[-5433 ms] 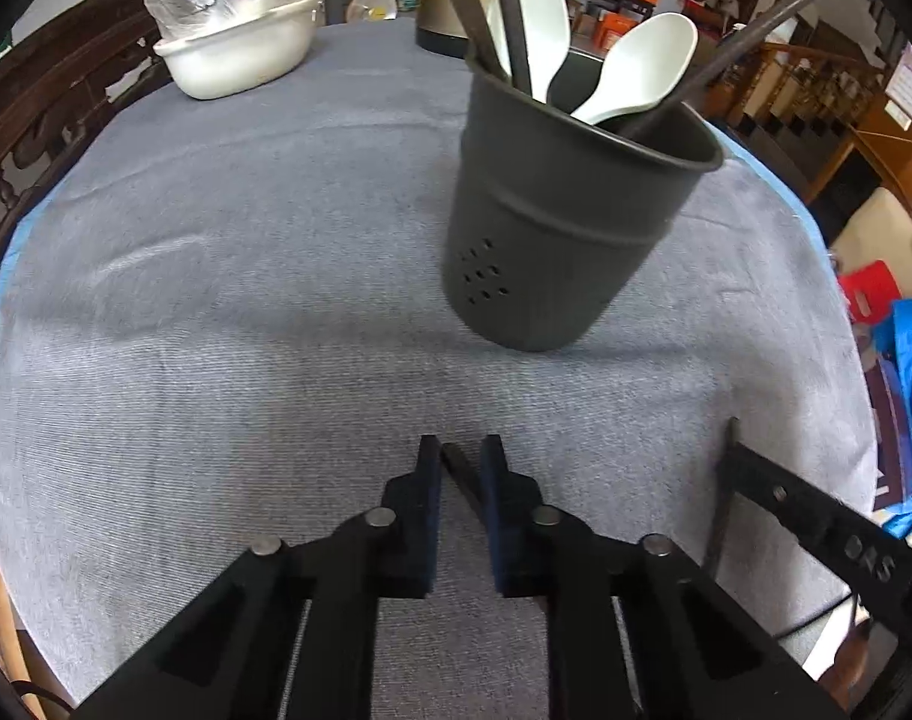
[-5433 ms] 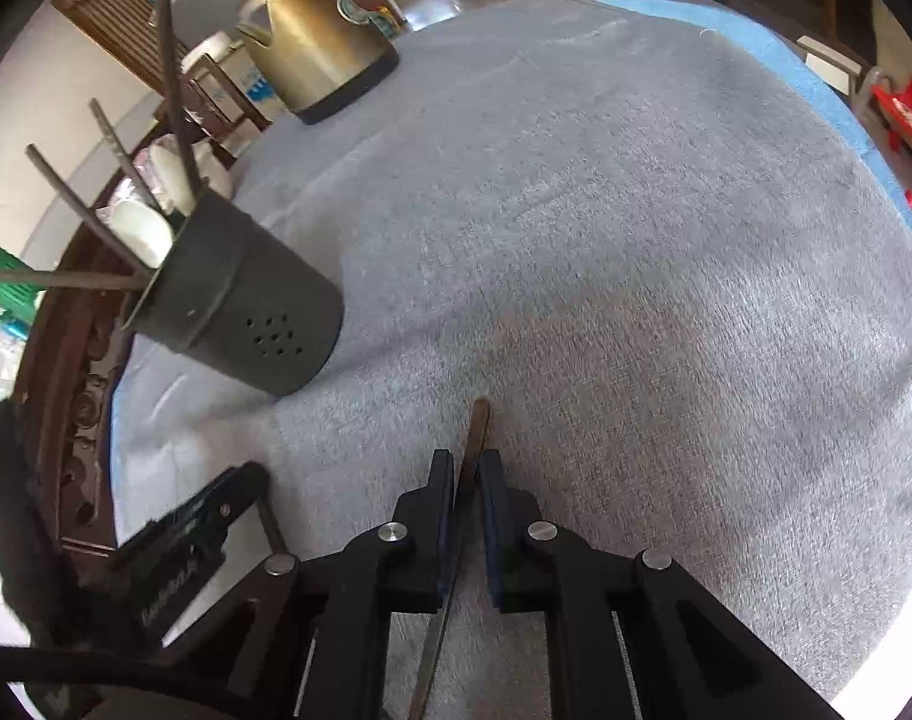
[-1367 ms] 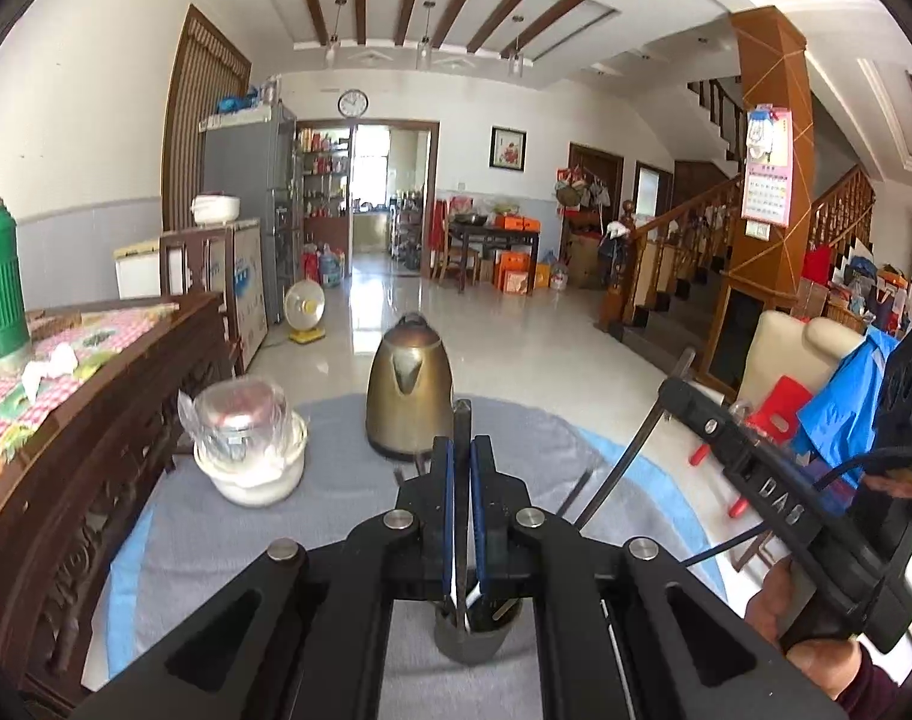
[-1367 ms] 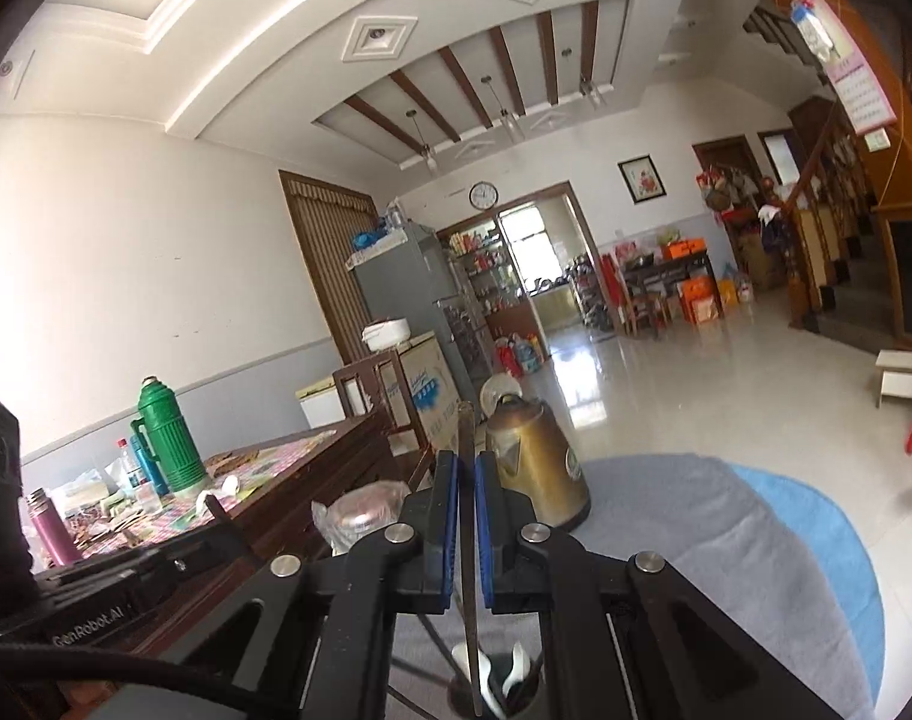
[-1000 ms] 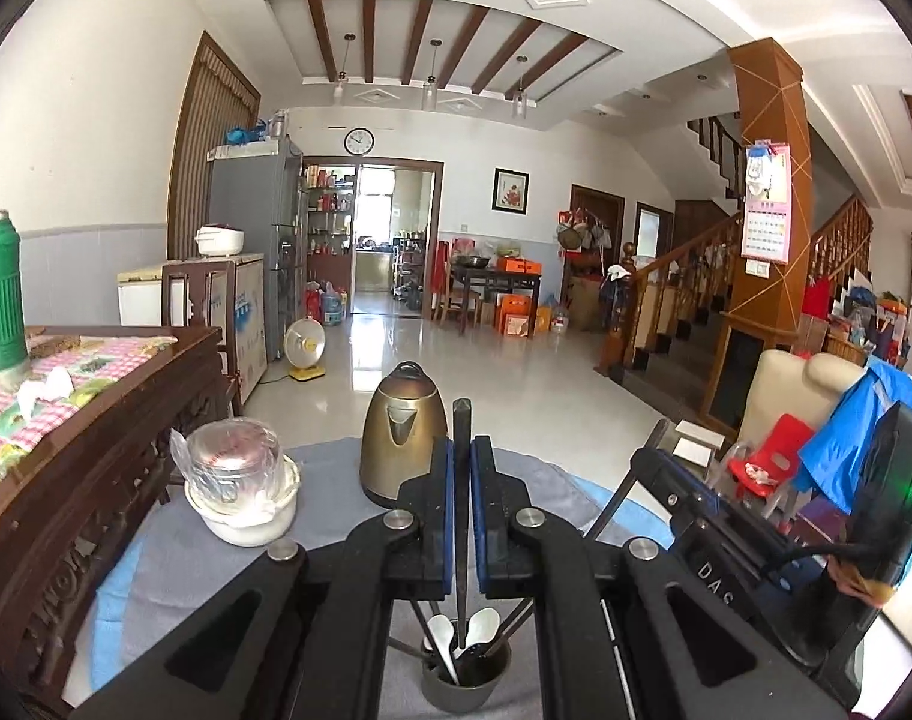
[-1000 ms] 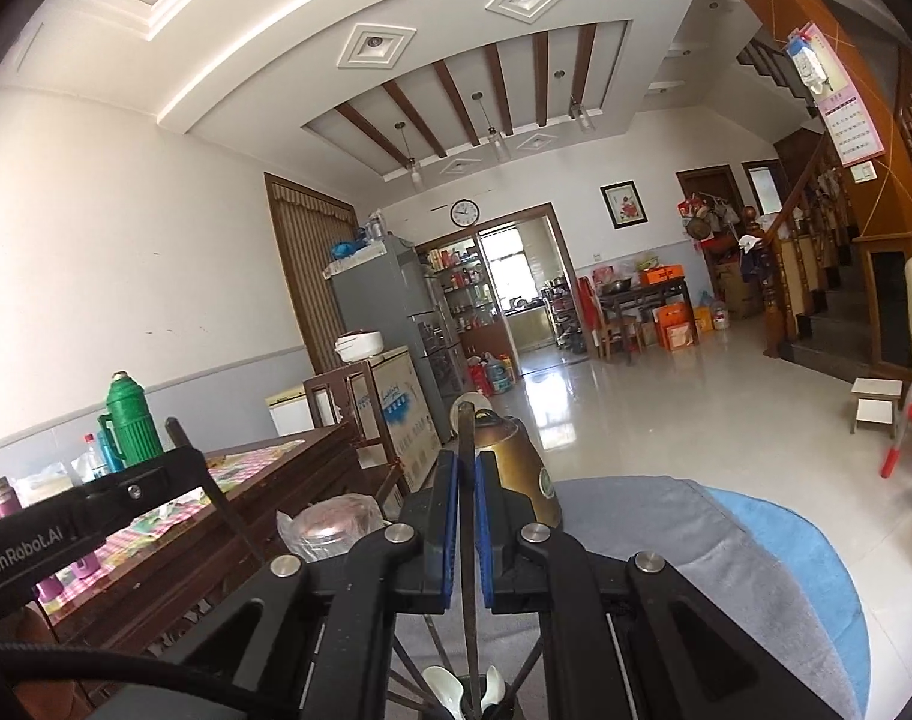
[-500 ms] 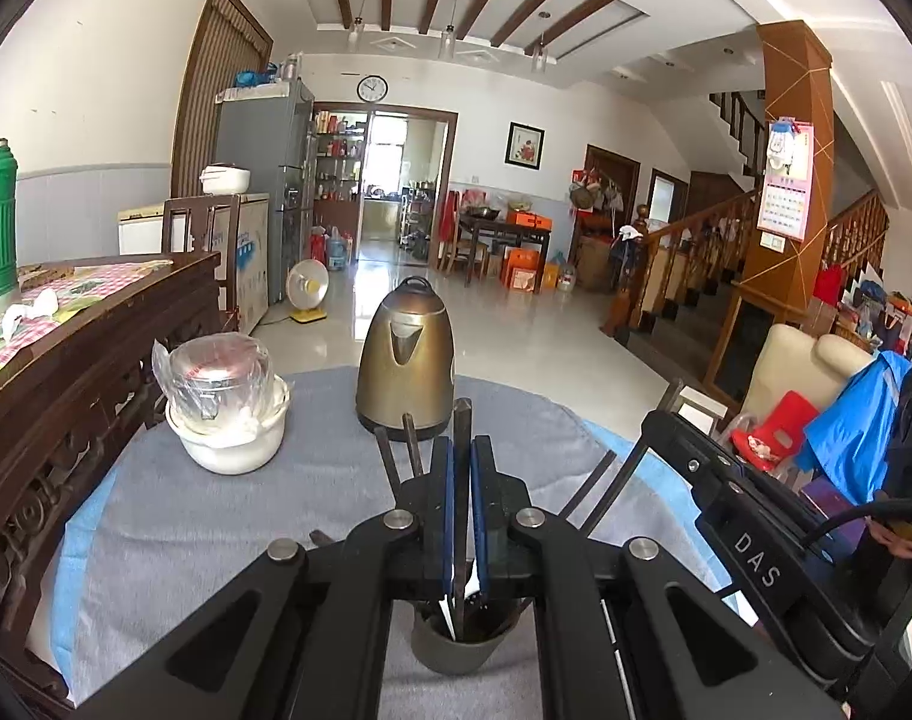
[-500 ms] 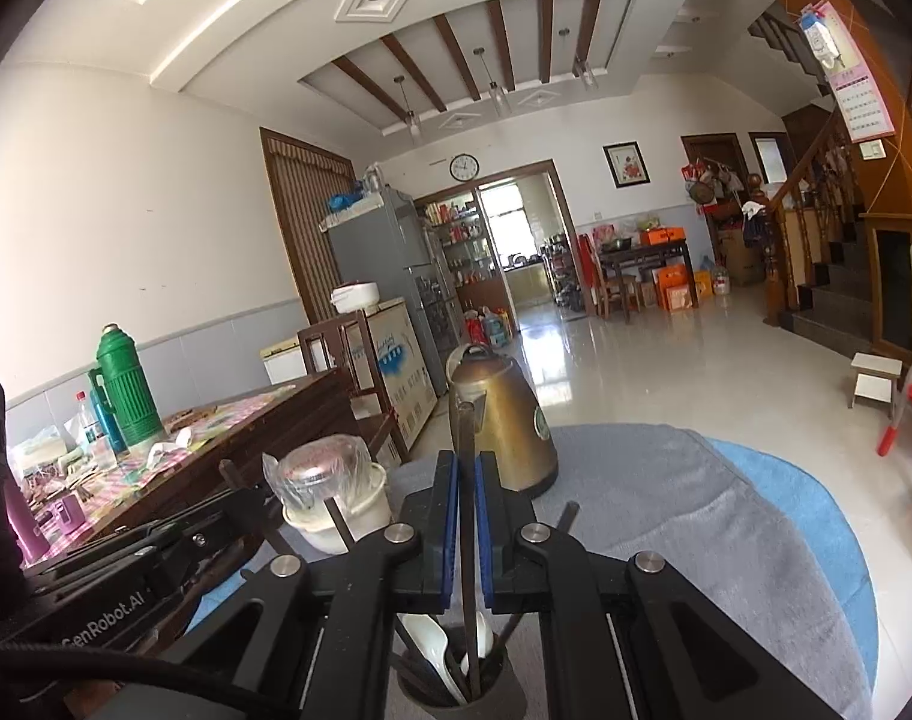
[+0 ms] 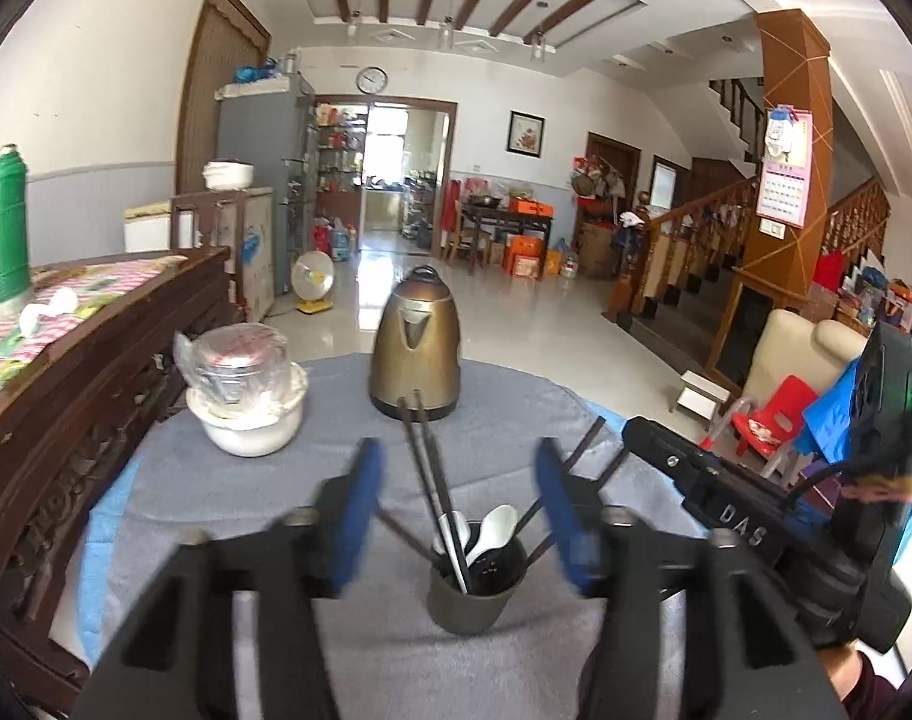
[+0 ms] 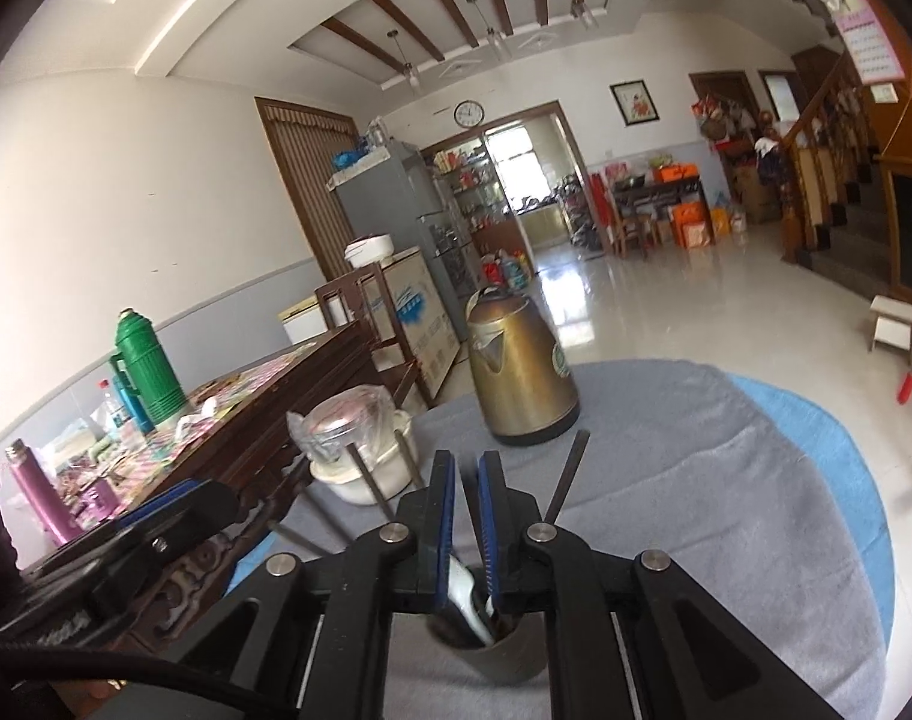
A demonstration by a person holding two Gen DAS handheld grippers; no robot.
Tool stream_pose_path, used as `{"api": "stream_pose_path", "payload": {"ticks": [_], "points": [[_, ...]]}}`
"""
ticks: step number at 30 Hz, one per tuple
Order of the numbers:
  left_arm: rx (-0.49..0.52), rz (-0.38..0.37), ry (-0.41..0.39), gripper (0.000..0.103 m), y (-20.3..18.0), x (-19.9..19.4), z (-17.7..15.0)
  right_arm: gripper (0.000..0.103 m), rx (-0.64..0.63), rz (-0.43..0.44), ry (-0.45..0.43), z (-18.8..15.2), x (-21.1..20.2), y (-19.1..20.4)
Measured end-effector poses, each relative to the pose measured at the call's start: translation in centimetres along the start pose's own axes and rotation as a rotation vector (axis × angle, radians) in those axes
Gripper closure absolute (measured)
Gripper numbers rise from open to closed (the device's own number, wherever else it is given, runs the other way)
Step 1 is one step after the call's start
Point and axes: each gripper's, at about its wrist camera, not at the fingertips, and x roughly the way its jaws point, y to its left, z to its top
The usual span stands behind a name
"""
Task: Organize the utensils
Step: 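Lower both chopsticks into the holder and open both grippers, then pull both open grippers back from the holder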
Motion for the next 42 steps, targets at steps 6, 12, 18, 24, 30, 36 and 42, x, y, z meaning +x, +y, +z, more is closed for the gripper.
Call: {"api": "stream_pose_path", "payload": {"ticks": [6,12,18,24,30,36,42], "points": [[0.054,0.097,0.028,0.018,-0.2,-2.9,-2.1,0.052,0.041,0.016,-0.009,-0.7,-2.7,-0.5],[0.074,0.174,0.085,0.011,-0.3,-4.7,-5.3,0.041,0.035,-0.028,-0.055,-2.3,-6.3,-0.9],[0.068,0.248,0.122,0.009,-0.7,-5.9,-6.8,0.041,0.061,-0.062,-0.038,-4.6,-9.3,-1.8],[0.144,0.356,0.115,0.009,-1.7,-7.0,-8.1,0.041,-0.007,-0.092,-0.011,-6.0,-11.2,-0.3],[0.145,0.376,0.093,0.008,-1.6,-9.0,-8.1,0.041,-0.039,-0.101,-0.003,-6.8,-12.8,1.2],[0.142,0.404,0.045,0.007,-1.2,-11.2,-7.8,0.041,-0.063,-0.116,-0.016,-7.0,-14.2,2.2],[0.136,0.423,0.018,0.006,-0.6,-12.6,-7.8,0.041,-0.09,-0.12,-0.026,-7.4,-15.4,3.6]]}}
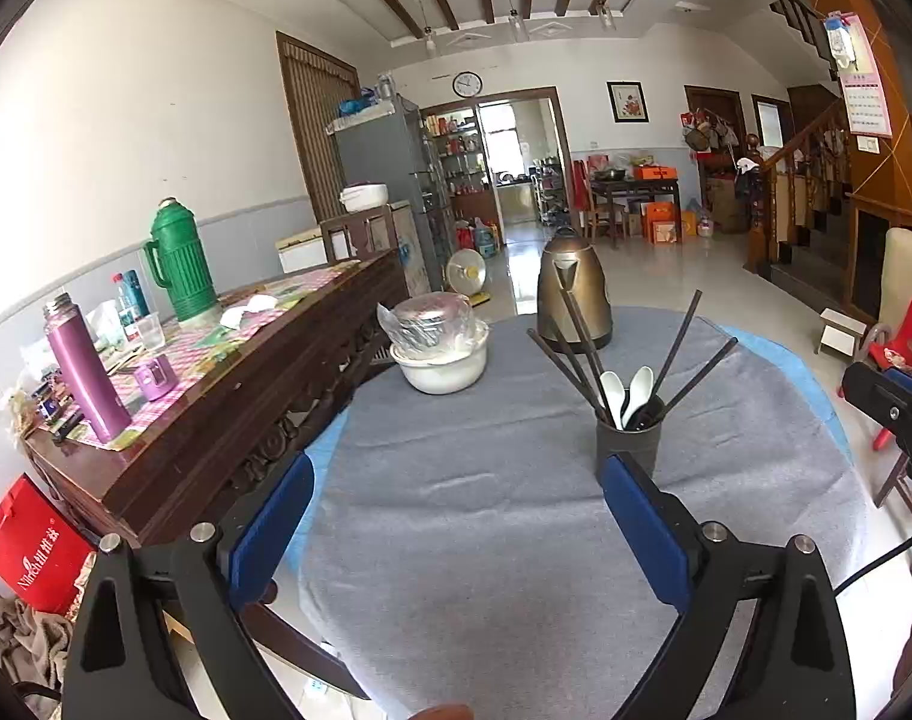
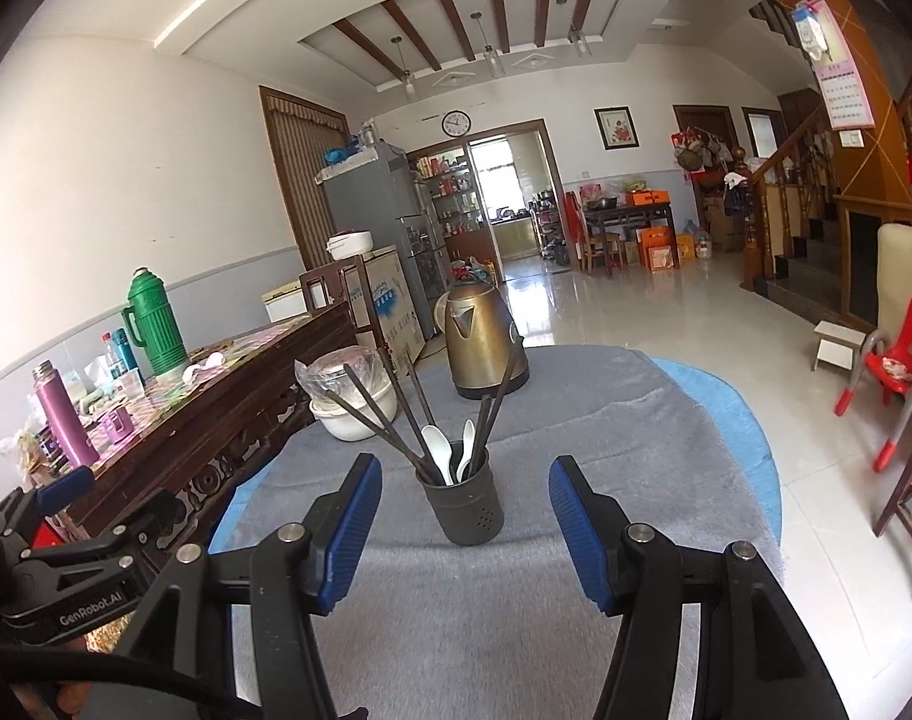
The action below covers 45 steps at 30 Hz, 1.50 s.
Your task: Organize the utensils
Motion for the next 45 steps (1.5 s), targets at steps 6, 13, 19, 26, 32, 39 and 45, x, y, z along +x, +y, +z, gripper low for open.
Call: {"api": "stream_pose_path", "payload": {"ticks": [6,13,19,26,32,39,45], "points": [[-0.01,0.021,-0.005,0.006,0.9,-0.3,-0.4,0.041,-0.024,0.0,-0.004,-0.2,-0.6,1.2],[-0.017,0.041,0.007,0.006,1.7,-0.3,-1.0,0.041,-0.04,-0.018,0.001,-0.7,-0.7,1.6],[-0.017,0.054,0.01,0.006,2.2,-0.6,-1.3,0.039,-0.027,-0.028,0.008,-0.9,-0.9,1.2],[-0.01,0.063,0.012,0.006,2.3,-1.0,-1.6,0.039,-0.041,-0.052,-0.002,-1.0,-1.4,0.9],[0.011,0.045,0.028,0.006,1.4,-0.8,-2.0,0.038,-0.064,-0.084,0.011,-1.3,-1.4,0.6],[0.028,0.037,0.04,0.006,0.4,-0.8,-2.2,0.038,-0.047,-0.108,0.046,-1.3,-0.9,-0.6],[0.033,0.026,0.043,0.006,0.0,-0.8,-2.4,0.03,-0.038,-0.1,0.058,-1.5,-0.7,-0.8]]}}
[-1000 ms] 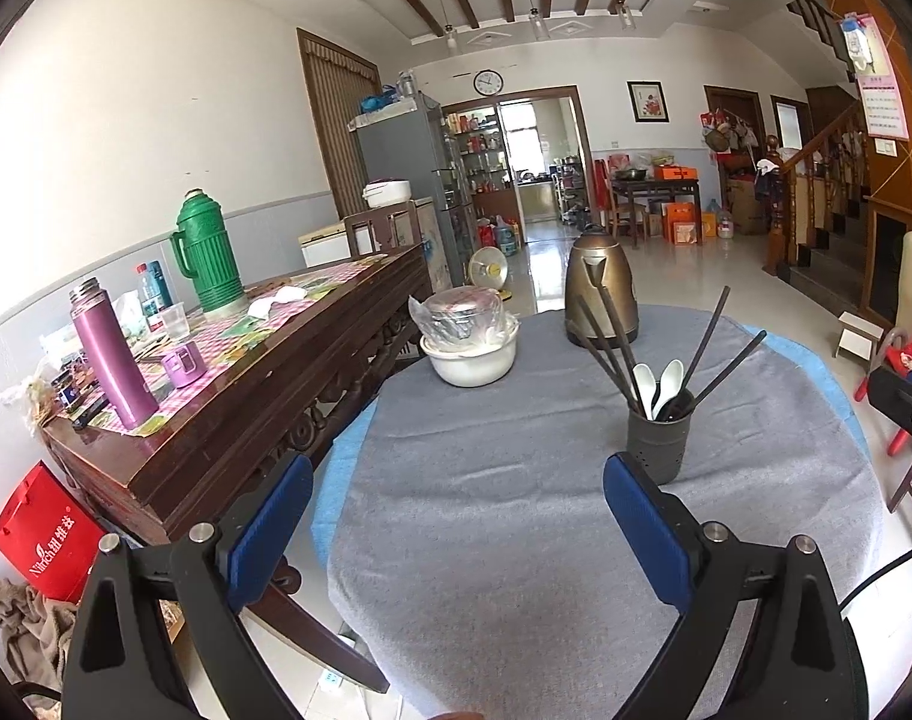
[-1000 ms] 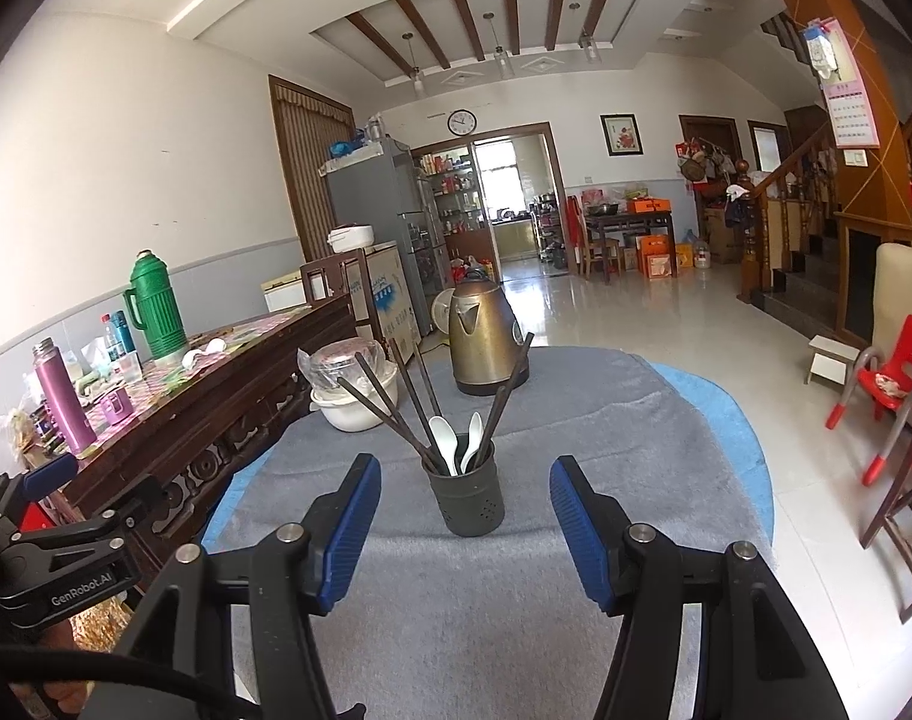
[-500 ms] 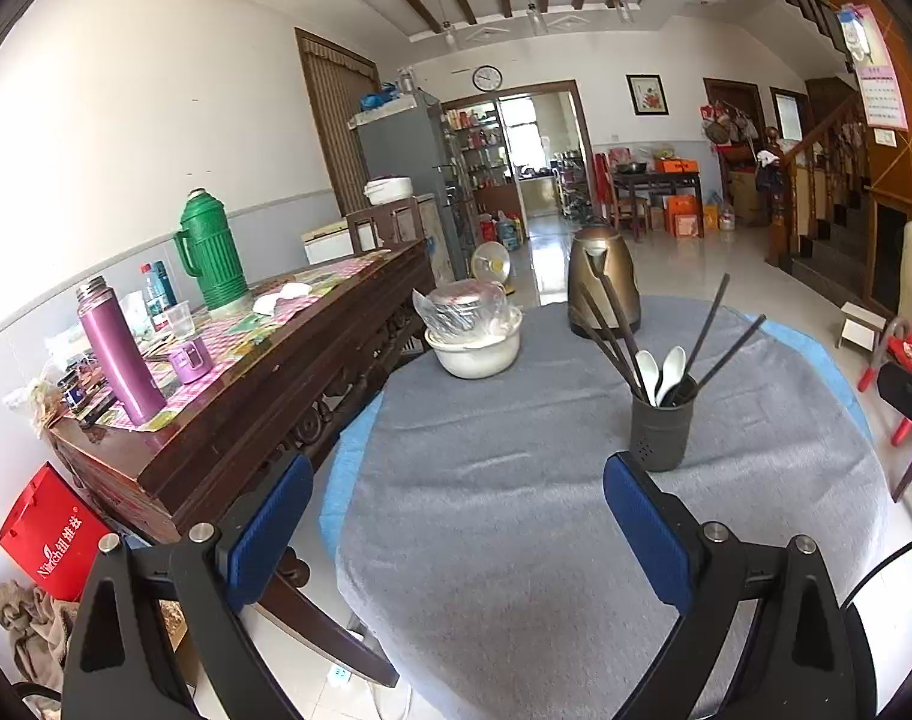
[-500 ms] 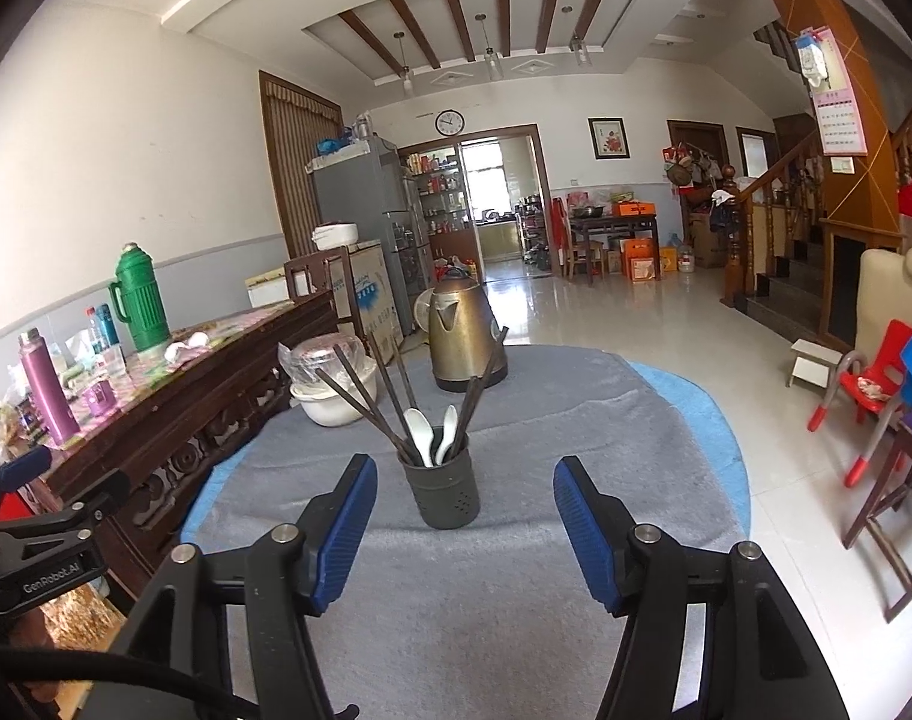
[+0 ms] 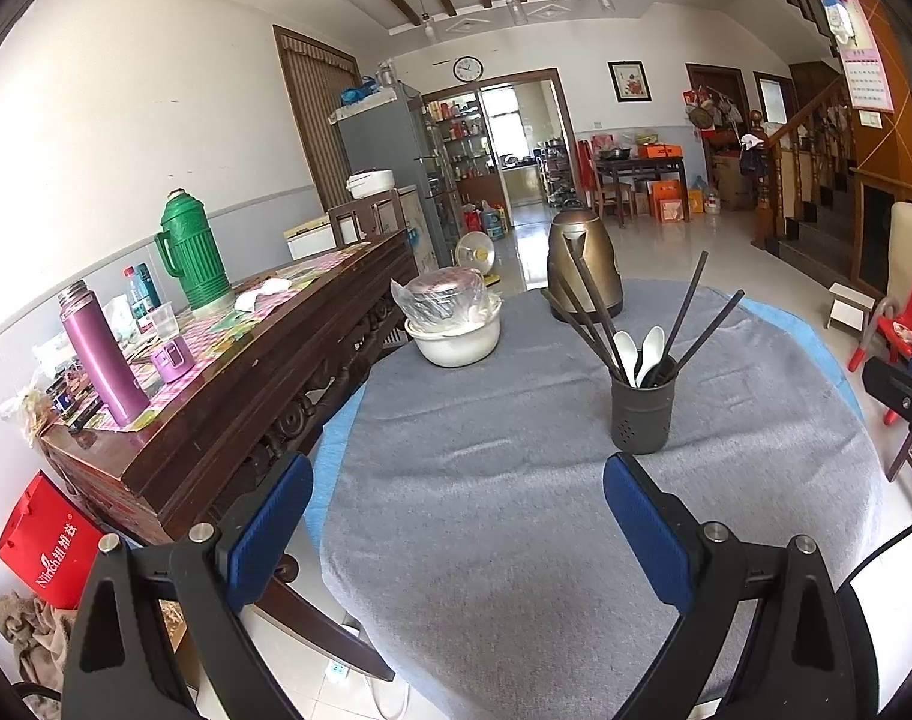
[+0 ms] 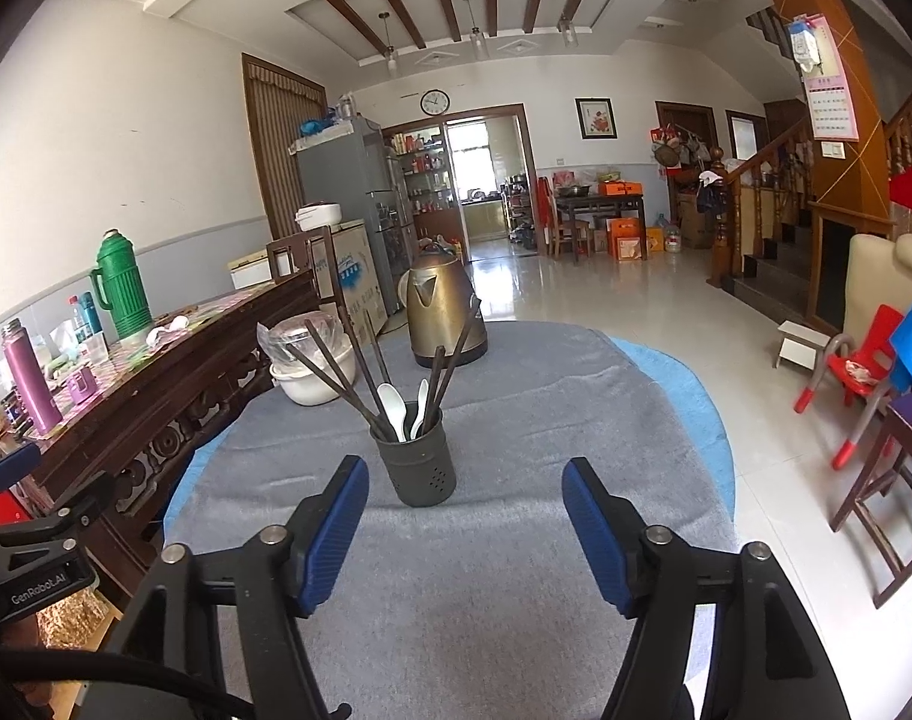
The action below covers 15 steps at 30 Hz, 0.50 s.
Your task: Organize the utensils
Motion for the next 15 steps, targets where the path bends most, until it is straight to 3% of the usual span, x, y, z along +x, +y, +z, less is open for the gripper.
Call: {"api": "stream_pose_path", "payload": {"ticks": [7,9,15], "points": [[-0.002,-0.014,0.013,0.005,-0.13,0.28,-0.5,0.027,0.008,-0.036,0.008,-0.54,0.66,0.16],[-0.005,-0.016,0.017,0.005,-0.01,0.4,-0.6,0.019,0.026,-0.049,0.009,-0.54,0.78,-0.13],[-0.015,-0.017,0.025,0.005,0.21,0.64,-0.83,0.019,-0.002,-0.084,0.01,-0.48,0.66,-0.12]]}}
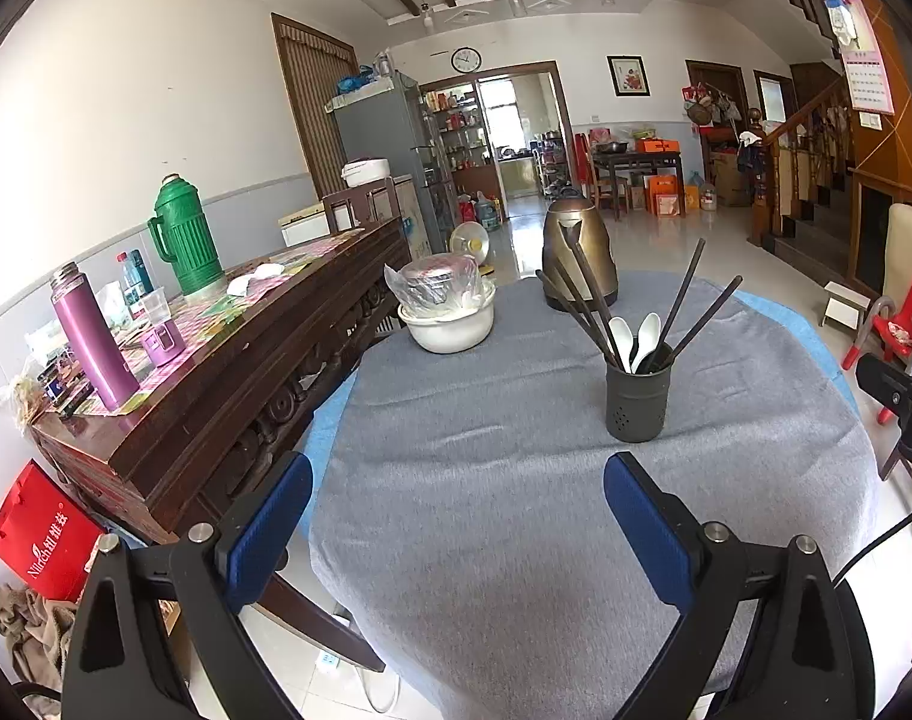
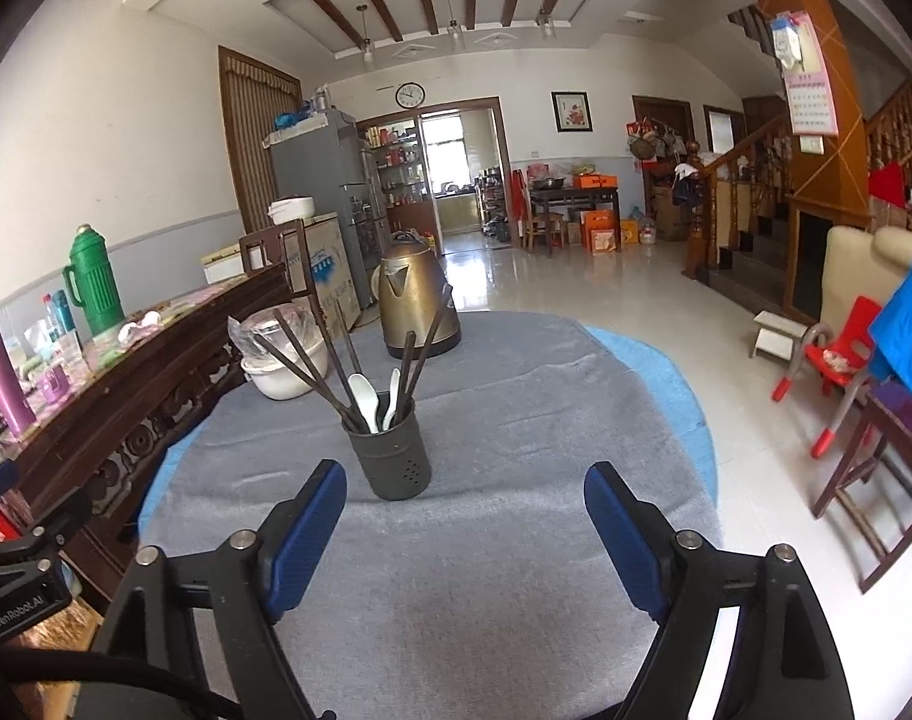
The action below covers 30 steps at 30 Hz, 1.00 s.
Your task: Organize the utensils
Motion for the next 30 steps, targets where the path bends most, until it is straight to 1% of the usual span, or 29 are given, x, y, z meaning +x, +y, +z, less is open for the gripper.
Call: {"api": "stream_pose_path", "payload": {"ticks": [4,8,12,20,30], "points": [[-0.004,-0.002,0.002,0.005,0.1,0.0,-0.1,0.019,-0.035,-0.01,-0.016,0.2,-0.5,0.6],[-0.005,0.0,0.002,0.005,0.1,0.0,-0.1,0.019,-0.034,-0.013,-0.037,0.4,-1.1,0.9],[-0.018,0.005,0.004,0.005,0.4,0.0,-0.2,0.019,-0.027,-0.014,-0.043,0.5,-1.4,0.8],[-0.028,0.01,-0.002,0.005,0.8,-0.4,-0.2,0.019,-0.026,-0.001,-0.021,0.5,-1.1,1.2],[-0.035,0.006,-0.023,0.005,1.0,-1.1,0.0,0.019,-0.051,0.012,-0.047,0.7,-2.0,2.3]]}}
